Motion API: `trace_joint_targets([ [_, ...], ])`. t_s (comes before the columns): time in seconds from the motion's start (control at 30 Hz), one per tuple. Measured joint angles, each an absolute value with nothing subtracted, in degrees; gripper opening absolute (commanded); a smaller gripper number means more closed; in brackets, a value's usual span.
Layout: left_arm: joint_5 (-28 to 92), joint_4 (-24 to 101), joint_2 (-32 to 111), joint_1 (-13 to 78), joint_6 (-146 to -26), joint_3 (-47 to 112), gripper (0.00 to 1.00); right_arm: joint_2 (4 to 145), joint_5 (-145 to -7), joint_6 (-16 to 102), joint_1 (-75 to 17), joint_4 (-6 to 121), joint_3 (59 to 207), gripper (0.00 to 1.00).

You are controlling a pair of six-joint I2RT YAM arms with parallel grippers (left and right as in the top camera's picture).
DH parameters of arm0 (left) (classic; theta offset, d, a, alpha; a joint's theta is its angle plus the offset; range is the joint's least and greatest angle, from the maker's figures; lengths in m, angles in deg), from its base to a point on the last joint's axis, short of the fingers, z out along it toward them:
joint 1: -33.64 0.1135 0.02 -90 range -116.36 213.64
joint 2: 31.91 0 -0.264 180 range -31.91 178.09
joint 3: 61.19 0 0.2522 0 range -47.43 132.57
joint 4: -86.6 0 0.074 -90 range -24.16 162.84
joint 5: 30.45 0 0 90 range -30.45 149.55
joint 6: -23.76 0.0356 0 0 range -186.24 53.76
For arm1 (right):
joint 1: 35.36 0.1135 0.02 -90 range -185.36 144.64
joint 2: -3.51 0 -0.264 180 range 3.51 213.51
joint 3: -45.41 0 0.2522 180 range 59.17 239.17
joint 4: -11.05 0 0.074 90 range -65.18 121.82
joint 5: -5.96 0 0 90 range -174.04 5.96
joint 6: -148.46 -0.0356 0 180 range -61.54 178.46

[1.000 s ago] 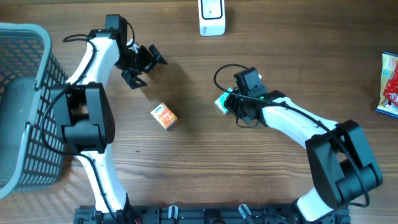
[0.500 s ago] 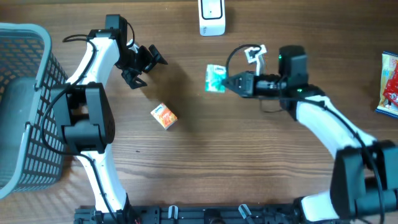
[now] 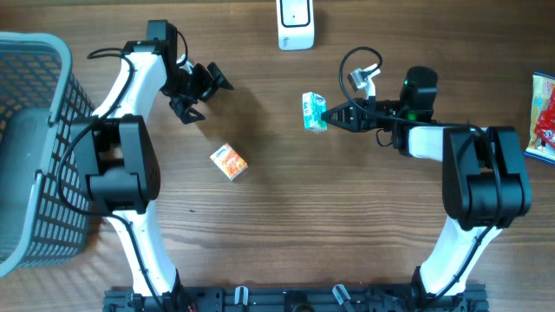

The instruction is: Scan the item barcode

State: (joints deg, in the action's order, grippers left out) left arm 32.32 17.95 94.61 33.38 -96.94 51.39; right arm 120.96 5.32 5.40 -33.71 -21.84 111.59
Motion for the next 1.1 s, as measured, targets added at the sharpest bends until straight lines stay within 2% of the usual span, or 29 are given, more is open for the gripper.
trace_joint_targets([
  [0.1,32.3,17.9,94.6,33.4,-96.9,51.4,1.0,121.1,5.3,-9.1,-36.2,-36.2,112.2,0.04],
  [0.3,32.3,17.9,94.6,33.4,-96.9,51.4,1.0,121.1,5.3,-22.6,-43.6,-41.0,114.9,0.04],
  [0.73,32.3,17.9,94.6,33.4,-96.9,51.4,1.0,121.1,5.3,-25.9,-42.7,-59.8,115.2,0.04],
  [1.0,32.3,17.9,94.6,33.4,-96.9,51.4,1.0,121.1,5.3,-26.2,-42.7,-61.1,115.2,0.04],
  [1.1,32.3,17.9,94.6,33.4,-96.9,51.4,1.0,121.1,0.7,-30.2,-42.0,-60.9,115.5,0.05],
])
